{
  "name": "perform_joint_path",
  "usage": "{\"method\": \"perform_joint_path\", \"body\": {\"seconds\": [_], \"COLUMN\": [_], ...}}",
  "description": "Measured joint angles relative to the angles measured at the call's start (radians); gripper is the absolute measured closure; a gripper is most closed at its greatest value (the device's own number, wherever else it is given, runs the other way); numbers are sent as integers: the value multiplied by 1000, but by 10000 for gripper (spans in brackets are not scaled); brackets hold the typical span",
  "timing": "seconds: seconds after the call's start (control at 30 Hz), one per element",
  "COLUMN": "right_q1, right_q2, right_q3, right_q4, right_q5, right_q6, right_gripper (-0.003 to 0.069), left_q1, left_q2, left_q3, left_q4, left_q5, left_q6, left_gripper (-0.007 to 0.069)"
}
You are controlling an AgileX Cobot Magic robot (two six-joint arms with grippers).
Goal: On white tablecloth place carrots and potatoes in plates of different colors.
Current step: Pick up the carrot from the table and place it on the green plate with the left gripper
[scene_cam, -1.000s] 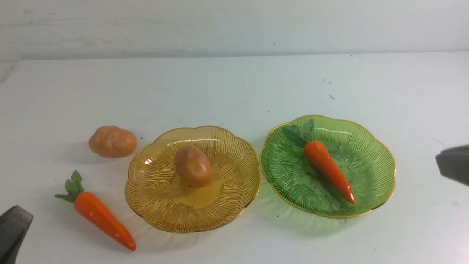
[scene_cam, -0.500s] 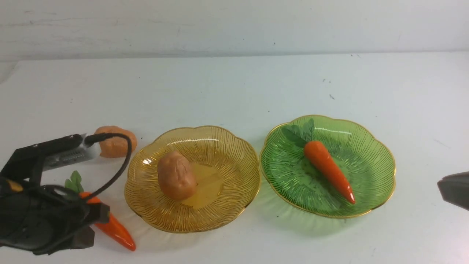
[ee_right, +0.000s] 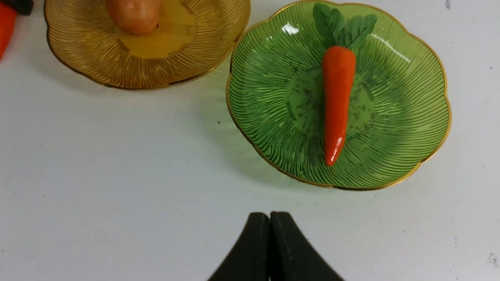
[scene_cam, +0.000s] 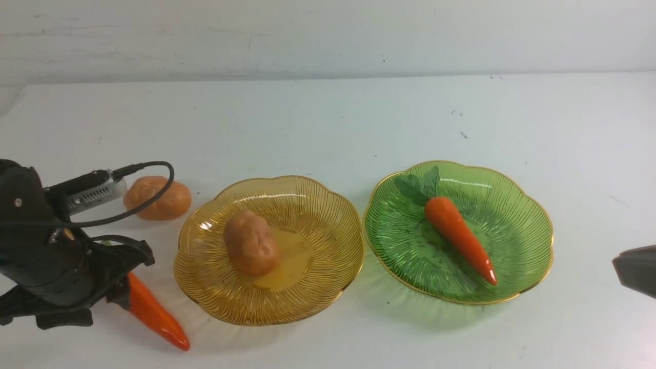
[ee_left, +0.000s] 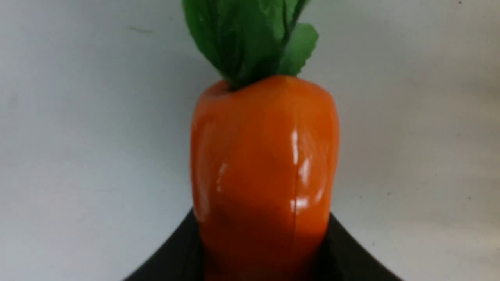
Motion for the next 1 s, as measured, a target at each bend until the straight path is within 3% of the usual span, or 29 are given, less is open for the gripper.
{"method": "perform_joint_path", "body": {"seconds": [0.13,0.27,0.53,0.7,0.8,0.9,1.0], "right_q1": [0,0,0,0,0,0,0], "right_q2": [0,0,0,0,0,0,0], "right_q3": [0,0,0,0,0,0,0], "right_q4": [0,0,0,0,0,0,0], "right_q5": [5,6,7,7,7,8,8], "right_q6": [1,1,1,1,1,1,1], "right_gripper": [674,674,674,674,674,674,674], "left_q1": [-11,-88,-305,-454,-517,-537,-532], "left_q2": [-133,-176,-52,219,461,618,669], "left_q3": [-183,-356,-535,-740,-981,-1199,-1273], "left_q4": [-55,-198,-482,-585,-595,-595,-591], "left_q5": [194,244,225,152,145,240,304], "left_q6": [124,251,392,444,450,460,460], "left_gripper": [389,389,389,372,316,161,20]}}
